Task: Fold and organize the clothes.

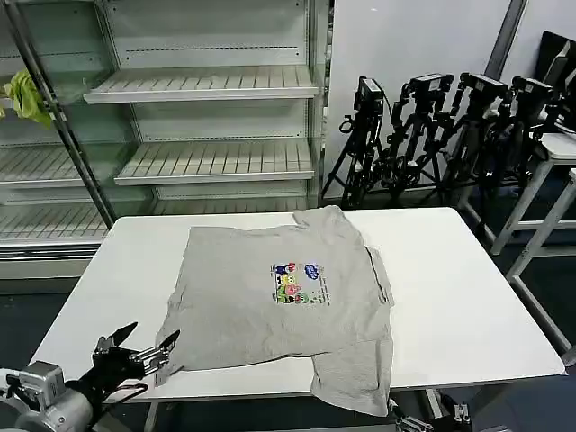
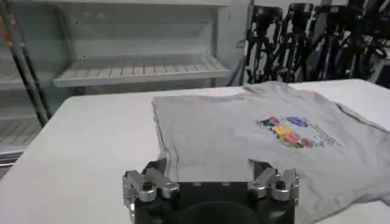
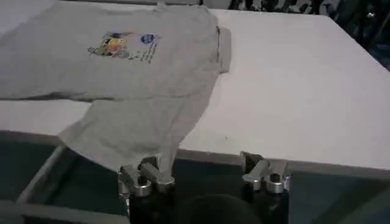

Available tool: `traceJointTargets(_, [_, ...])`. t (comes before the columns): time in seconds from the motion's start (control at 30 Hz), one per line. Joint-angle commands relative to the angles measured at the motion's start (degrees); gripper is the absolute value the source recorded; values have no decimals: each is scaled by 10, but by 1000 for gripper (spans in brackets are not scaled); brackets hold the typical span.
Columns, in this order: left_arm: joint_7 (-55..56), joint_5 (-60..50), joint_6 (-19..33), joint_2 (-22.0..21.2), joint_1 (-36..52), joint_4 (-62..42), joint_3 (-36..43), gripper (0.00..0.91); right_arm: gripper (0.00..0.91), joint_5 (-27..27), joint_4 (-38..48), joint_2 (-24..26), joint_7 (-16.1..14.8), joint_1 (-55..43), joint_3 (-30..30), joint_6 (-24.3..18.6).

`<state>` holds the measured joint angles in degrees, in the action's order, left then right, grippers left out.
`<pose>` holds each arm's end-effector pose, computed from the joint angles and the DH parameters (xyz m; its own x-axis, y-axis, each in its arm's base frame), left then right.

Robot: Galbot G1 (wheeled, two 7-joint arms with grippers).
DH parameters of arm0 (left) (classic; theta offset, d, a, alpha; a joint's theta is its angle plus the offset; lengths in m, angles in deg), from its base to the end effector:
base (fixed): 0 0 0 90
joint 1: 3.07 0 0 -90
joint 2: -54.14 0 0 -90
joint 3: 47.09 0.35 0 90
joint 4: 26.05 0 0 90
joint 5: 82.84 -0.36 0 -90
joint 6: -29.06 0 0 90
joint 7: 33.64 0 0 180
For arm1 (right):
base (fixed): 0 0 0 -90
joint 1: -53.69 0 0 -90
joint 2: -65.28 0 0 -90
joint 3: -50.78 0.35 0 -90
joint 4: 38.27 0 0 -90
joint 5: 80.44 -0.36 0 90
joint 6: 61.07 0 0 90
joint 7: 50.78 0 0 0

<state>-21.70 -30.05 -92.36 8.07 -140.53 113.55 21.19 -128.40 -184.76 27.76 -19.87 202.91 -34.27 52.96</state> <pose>0.1504 0.1148 -0.1561 -0.8482 0.1761 0.4994 0.1862 0.9821 -0.0301 0.0869 -0.0500 -0.1787 -0.7555 -0.1477 0.6382 -0.2034 0.9790 -0.0142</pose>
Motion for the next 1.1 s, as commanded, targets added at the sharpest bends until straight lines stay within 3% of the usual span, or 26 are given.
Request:
traceJointTargets(0.03, [-1,-15,0,-5,-22,-4,7,907,907,9,-35,5,-1,13,-2,0])
traceJointTargets(1.1, [-4,-54,4,0,17,-102,83,907,907,6,-3,-19,2,-94,-132,0])
